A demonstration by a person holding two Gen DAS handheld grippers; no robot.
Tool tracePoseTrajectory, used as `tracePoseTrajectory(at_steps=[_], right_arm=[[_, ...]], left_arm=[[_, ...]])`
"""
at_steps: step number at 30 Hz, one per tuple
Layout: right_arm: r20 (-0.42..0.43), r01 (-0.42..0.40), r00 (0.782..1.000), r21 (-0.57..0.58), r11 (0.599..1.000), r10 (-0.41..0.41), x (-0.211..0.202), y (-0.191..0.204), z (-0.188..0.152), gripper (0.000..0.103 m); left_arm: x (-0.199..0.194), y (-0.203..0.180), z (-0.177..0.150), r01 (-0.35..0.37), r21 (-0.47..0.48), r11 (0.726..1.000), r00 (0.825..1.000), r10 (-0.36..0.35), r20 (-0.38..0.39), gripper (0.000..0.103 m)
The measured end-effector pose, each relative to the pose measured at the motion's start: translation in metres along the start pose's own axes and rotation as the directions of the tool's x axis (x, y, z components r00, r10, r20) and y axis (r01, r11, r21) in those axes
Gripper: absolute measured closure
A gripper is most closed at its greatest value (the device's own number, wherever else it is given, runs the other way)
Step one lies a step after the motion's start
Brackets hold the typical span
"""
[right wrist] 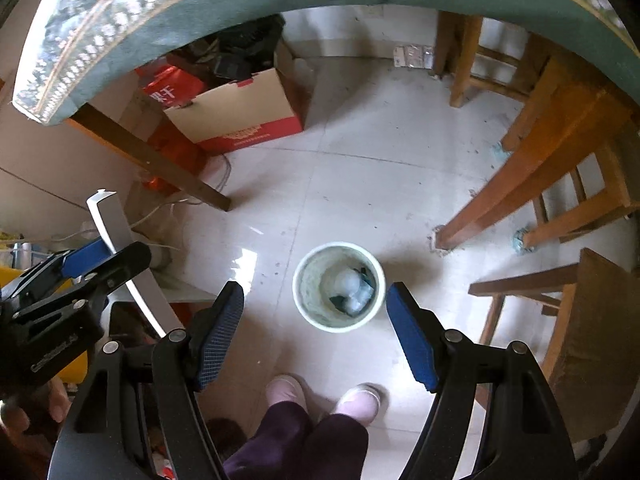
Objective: Collect trash
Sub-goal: 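Open both tools over the white bucket, dropping box and lid inside, then raise both tools back toward the table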
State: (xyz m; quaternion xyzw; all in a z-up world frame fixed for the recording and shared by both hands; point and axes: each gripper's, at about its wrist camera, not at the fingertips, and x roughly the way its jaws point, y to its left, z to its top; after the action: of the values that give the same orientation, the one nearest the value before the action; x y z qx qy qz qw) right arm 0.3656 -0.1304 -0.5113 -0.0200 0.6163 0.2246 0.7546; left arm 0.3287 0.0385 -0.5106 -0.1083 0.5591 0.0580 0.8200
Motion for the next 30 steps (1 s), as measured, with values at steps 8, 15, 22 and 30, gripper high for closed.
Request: tracePoseTrajectory(at_steps=[8, 15, 22, 30], right_arm=[[0.003, 0.033, 0.999, 0.063, 0.997, -0.034, -0.003, -0.020, 0.000, 0.032], [0.012, 0.041, 0.999, 0.092, 0.995, -0.042, -0.014, -0.024, 0.001, 0.032], [0.033, 0.039, 0.999, 0.098, 0.994, -0.043, -0.042, -0.018, 0.008, 0.032], [0.109, 0.030, 0.993, 0.088, 0.996, -0.039, -0.111, 0.007, 0.022, 0.032]], left_arm=[[0.039, -0.028, 0.012, 0.088, 0.001, 0.996, 0.994, -0.088, -0.068, 0.052], [0.058, -0.032, 0.006, 0.091, 0.031, 0.995, 0.974, -0.083, -0.211, 0.051], [0.015, -0.033, 0.014, 0.098, 0.042, 0.994, 0.978, -0.089, -0.188, 0.051], [-0.075, -0.032, 0.037, 0.084, 0.077, 0.994, 0.992, -0.076, -0.096, 0.051]])
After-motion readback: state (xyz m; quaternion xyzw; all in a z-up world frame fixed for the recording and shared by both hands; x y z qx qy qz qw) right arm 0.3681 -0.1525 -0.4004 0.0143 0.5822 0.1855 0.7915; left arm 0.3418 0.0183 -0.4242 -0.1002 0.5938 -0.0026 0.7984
